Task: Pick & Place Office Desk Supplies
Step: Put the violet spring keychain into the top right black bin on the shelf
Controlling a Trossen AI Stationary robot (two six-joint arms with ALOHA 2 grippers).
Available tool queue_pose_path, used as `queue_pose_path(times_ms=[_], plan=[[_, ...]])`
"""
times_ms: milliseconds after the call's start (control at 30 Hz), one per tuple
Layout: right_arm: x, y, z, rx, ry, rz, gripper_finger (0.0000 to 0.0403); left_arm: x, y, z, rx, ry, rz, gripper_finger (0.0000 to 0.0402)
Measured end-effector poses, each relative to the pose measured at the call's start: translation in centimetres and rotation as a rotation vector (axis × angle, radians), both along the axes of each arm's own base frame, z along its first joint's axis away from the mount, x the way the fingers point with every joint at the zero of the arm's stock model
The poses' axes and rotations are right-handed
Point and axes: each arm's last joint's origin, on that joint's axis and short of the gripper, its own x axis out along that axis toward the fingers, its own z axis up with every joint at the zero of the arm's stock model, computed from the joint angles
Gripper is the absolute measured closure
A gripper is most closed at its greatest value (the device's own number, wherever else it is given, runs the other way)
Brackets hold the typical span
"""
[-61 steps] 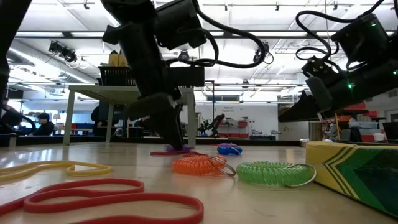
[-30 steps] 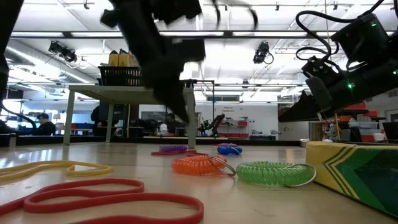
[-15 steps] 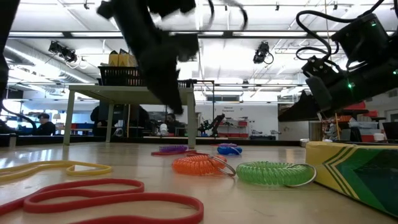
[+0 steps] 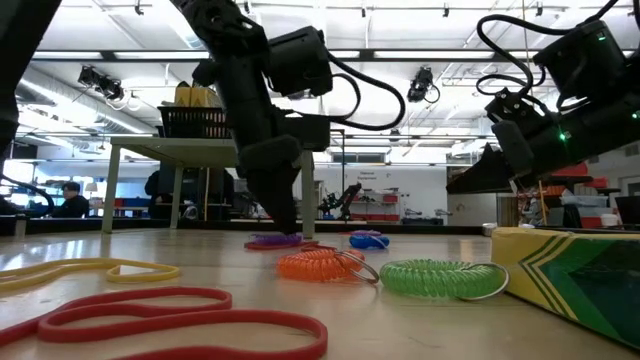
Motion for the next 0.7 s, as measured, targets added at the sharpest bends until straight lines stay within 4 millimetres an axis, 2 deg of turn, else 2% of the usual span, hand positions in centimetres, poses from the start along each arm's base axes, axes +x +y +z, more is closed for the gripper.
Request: queue_pose_path(times_ms=[333, 700], plan=[[0.00, -0.01, 0.00, 0.000, 0.000, -0.001, 0.0394, -0.26, -0.11, -0.13, 0.012, 0.043, -0.096, 0.0282], [0.00, -0.01, 0.00, 0.001, 0.000, -0.001, 0.0394, -0.66, -0.11, -0.13, 0.026, 0.082, -0.131, 0.0376]])
